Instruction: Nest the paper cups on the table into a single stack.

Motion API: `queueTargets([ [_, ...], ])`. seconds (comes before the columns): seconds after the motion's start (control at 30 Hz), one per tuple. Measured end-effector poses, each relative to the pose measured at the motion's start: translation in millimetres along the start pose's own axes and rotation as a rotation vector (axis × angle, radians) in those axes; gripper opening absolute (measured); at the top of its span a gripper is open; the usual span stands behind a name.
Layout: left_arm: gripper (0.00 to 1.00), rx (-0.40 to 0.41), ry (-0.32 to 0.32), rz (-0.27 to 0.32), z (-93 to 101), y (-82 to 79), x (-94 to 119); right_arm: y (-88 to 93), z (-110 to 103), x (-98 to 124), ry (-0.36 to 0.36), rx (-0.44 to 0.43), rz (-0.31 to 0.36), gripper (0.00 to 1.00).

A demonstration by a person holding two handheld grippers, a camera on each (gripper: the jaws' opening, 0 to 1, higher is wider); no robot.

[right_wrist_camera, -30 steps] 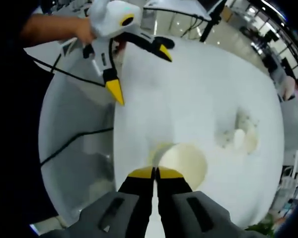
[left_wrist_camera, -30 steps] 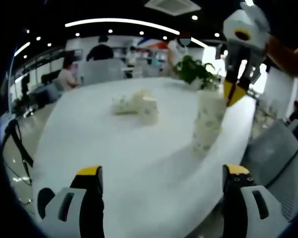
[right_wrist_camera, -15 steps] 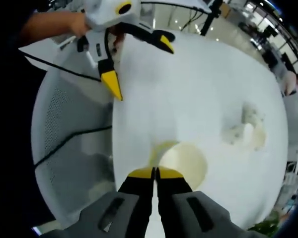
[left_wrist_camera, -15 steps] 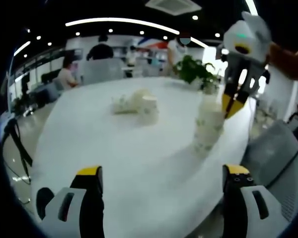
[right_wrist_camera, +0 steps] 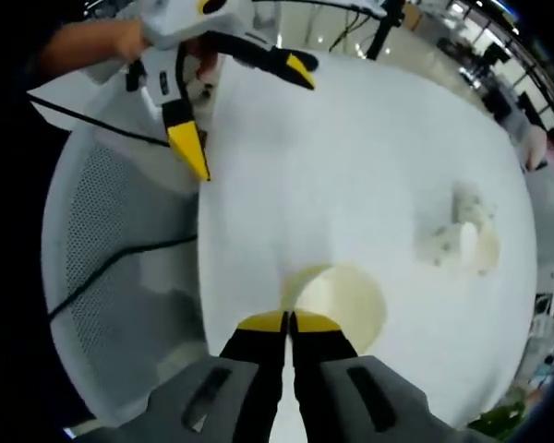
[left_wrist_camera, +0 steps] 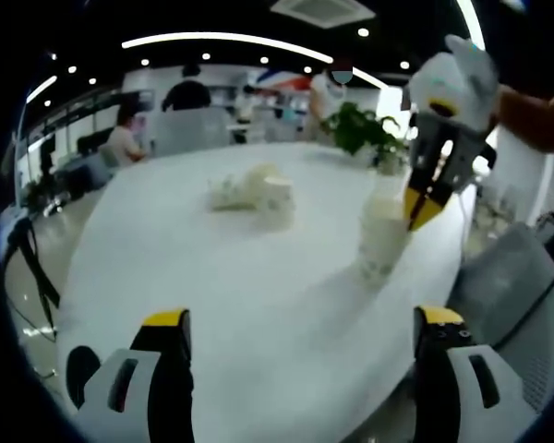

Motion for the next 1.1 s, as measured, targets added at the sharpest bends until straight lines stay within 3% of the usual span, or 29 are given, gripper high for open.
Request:
queueTargets([
  [0.6,0.98,-0.007,0.002,-0.006,1.5,-0.3,-0.8,3.6,2.2,-7.2,0.03,-0.021,0.024,0.0],
  [0.83,0.98,-0.012,0.005,-0.009,2.2,0.3,-2.4,4.6,4.4,-3.1,0.022,-0.031,0.056,0.08],
  [1.0,0.98,-0.02,0.007,-0.01,2.7,0.2,-2.4,4.8,4.5,2.9,0.03,-0.023,0.088,0.22],
  [1.1,0.98,-0.022,0.006,-0.009,2.1,0.2,-2.3,1.6,3.3,12.3,-0.002,-0.053,0.169,0.3],
])
Point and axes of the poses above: the point that each gripper's makers call its tool centre point, and the gripper's own axes: x roughly backward along the fingers, z roughly to its right, y roughly out of its underside, the point moved 8 cm from there along x, roughly backward along the fingers, and after that the axes turned 7 degrees about -y, right-handed, at the moved point
